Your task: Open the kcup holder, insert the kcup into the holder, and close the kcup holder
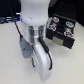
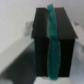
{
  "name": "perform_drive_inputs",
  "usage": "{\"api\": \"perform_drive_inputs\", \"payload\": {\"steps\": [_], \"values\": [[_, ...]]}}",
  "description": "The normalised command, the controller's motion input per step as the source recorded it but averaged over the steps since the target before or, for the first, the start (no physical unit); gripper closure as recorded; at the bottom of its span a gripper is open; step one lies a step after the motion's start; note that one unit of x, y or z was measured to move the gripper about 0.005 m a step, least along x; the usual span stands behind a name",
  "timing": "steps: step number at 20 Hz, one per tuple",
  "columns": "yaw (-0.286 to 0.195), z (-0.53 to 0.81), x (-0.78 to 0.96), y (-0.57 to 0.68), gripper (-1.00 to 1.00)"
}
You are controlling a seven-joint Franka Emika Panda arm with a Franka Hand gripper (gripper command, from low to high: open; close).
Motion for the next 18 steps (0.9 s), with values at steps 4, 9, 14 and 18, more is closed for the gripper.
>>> {"api": "perform_drive_inputs", "payload": {"steps": [4, 9, 14, 18], "values": [[-0.060, 0.09, 0.04, -0.13, -1.00], [-0.014, 0.04, 0.07, -0.06, -1.00], [0.000, 0.26, 0.04, 0.16, -1.00], [0.000, 0.33, 0.00, 0.10, -1.00]]}}
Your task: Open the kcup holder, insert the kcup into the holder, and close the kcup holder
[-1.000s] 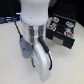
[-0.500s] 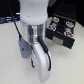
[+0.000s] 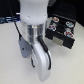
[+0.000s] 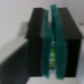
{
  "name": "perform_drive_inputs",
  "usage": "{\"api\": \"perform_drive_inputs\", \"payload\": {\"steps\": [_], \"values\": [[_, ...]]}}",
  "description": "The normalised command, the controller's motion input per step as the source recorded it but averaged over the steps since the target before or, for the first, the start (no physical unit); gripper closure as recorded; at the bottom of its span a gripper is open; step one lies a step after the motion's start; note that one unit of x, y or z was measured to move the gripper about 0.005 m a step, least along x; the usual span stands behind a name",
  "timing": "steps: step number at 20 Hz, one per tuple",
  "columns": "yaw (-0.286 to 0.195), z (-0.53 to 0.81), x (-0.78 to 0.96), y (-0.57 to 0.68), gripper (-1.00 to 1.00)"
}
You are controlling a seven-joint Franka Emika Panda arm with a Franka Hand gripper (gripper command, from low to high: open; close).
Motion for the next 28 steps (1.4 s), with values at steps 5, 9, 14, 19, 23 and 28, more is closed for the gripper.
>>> {"api": "perform_drive_inputs", "payload": {"steps": [5, 9, 14, 19, 23, 28], "values": [[0.006, 0.09, 0.09, 0.24, -1.00], [0.033, 0.00, 0.14, 0.43, -1.00], [0.042, -0.03, 0.02, 0.39, -1.00], [0.006, -0.15, -0.30, 0.01, -1.00], [0.000, -0.17, -0.42, -0.06, -1.00], [0.000, -0.16, -0.20, -0.15, -1.00]]}}
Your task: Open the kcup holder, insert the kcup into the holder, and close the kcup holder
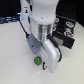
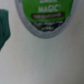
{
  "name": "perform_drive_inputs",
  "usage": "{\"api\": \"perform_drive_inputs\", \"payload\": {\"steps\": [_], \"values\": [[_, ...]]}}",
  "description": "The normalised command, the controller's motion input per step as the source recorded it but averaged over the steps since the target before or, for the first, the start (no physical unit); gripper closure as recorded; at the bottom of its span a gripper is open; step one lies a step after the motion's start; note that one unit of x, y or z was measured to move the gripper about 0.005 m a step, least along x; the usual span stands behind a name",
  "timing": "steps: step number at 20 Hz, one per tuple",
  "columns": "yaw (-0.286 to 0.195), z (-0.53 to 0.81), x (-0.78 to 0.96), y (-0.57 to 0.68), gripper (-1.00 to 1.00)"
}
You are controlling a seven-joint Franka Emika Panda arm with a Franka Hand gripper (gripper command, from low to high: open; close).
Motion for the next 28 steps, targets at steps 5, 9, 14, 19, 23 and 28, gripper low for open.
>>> {"api": "perform_drive_inputs", "payload": {"steps": [5, 9, 14, 19, 23, 28], "values": [[0.000, 0.00, 0.17, -0.19, -1.00], [0.000, 0.00, 0.09, -0.23, -1.00], [0.000, 0.00, 0.04, -0.30, -1.00], [0.000, 0.00, 0.01, -0.20, 1.00], [-0.088, 0.11, 0.27, 0.01, 1.00], [-0.102, 0.15, 0.25, 0.03, 1.00]]}}
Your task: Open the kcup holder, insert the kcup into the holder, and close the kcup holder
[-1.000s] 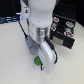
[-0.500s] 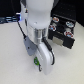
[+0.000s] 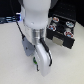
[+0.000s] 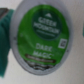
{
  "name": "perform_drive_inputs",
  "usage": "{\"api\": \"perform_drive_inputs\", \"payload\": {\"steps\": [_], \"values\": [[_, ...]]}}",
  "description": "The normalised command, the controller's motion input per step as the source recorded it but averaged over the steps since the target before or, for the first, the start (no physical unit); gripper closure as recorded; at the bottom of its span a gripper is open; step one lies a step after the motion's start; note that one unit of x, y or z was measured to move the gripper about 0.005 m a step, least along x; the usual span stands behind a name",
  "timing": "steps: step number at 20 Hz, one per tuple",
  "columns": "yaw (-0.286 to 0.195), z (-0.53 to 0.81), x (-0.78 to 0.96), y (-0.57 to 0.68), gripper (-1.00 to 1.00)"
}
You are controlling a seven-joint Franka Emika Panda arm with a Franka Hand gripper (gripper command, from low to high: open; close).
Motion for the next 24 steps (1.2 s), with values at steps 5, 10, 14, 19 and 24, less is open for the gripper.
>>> {"api": "perform_drive_inputs", "payload": {"steps": [5, 10, 14, 19, 24], "values": [[-0.057, 0.51, 0.06, 0.22, 1.00], [-0.043, 0.80, 0.02, 0.34, 1.00], [0.030, 0.75, 0.00, 0.49, 1.00], [0.089, 0.59, -0.06, 0.51, 1.00], [0.098, 0.51, -0.13, 0.48, 1.00]]}}
